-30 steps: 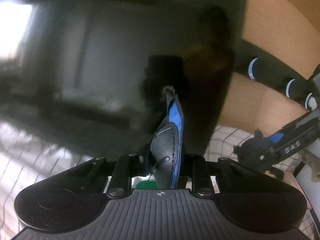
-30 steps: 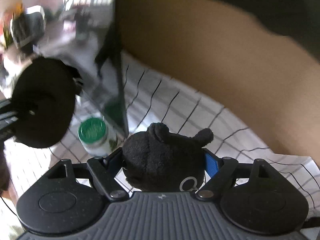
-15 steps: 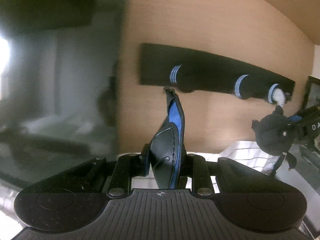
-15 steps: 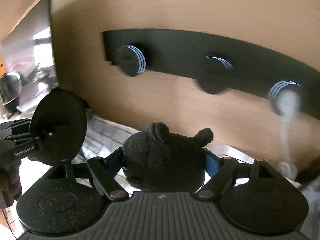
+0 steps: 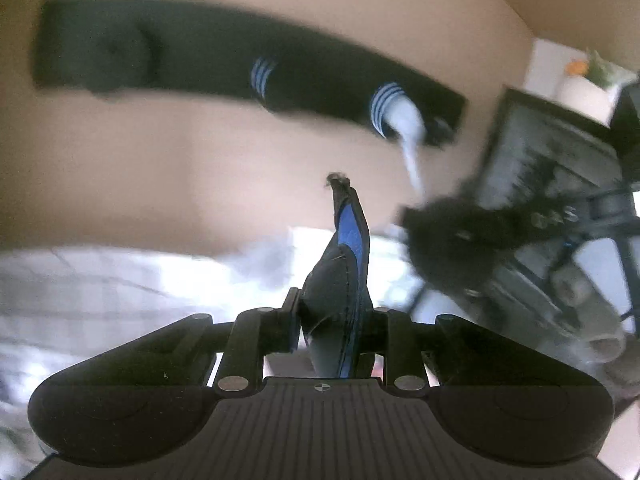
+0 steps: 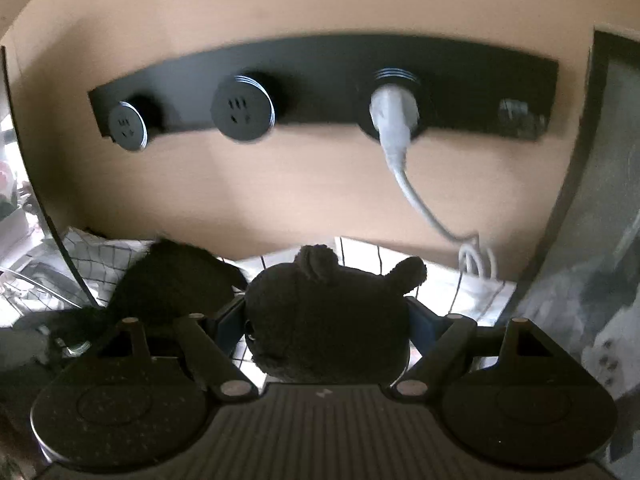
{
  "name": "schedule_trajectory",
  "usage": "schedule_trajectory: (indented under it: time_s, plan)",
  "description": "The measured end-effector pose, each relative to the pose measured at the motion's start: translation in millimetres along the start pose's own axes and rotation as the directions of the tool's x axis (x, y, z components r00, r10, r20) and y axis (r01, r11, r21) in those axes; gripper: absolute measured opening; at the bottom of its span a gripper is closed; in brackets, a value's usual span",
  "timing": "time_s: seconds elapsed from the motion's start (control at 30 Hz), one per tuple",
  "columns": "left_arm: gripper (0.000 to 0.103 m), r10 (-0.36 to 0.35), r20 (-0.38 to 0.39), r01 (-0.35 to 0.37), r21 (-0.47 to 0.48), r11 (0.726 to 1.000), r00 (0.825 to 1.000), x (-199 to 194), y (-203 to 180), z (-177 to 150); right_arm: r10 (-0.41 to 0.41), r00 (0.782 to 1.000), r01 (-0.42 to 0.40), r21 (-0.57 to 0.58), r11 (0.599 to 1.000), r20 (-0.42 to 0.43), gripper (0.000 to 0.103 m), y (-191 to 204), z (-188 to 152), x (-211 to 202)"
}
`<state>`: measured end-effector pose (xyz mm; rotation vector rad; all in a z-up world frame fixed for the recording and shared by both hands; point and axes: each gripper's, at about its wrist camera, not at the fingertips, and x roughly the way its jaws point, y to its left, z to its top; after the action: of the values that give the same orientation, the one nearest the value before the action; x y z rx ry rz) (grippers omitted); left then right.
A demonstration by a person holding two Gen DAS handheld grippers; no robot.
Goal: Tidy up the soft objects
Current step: 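Carry the black pouch and plush cat over the pink box with both grippers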
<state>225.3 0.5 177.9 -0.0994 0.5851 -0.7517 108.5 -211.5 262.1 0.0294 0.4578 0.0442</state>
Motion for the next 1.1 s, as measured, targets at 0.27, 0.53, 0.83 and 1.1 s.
schedule_trajectory:
  time_s: [0.27,0.53,0.83,1.1]
  plan:
    - [0.025,-0.007,-0.242,-0.016,-0.094,0.995,0.970,100.0,-8.5,-53.6,-0.046,0.995,0.058,0.139,0.989,-0.085,0.082,-31.6,-33.3,39.0]
    - [0.025,-0.006,-0.240,-0.020,-0.109,0.994,0.971,126.6,-18.0,-74.8,-0.057,0.985,0.084,0.167,0.982,-0.162,0.082,-41.8,-62.8,85.1]
    - [0.025,-0.016,-0.192,-0.001,-0.087,0.996,0.981,131.3,-18.9,-57.9,-0.166,0.984,0.175,0.152,0.973,-0.071,0.082,-41.7,-49.2,68.0]
    - [0.025,0.044,-0.153,-0.050,-0.038,0.998,0.987,104.6,-17.9,-38.1,-0.181,0.982,0.186,0.138,0.973,-0.049,0.082,-36.9,-41.9,58.4]
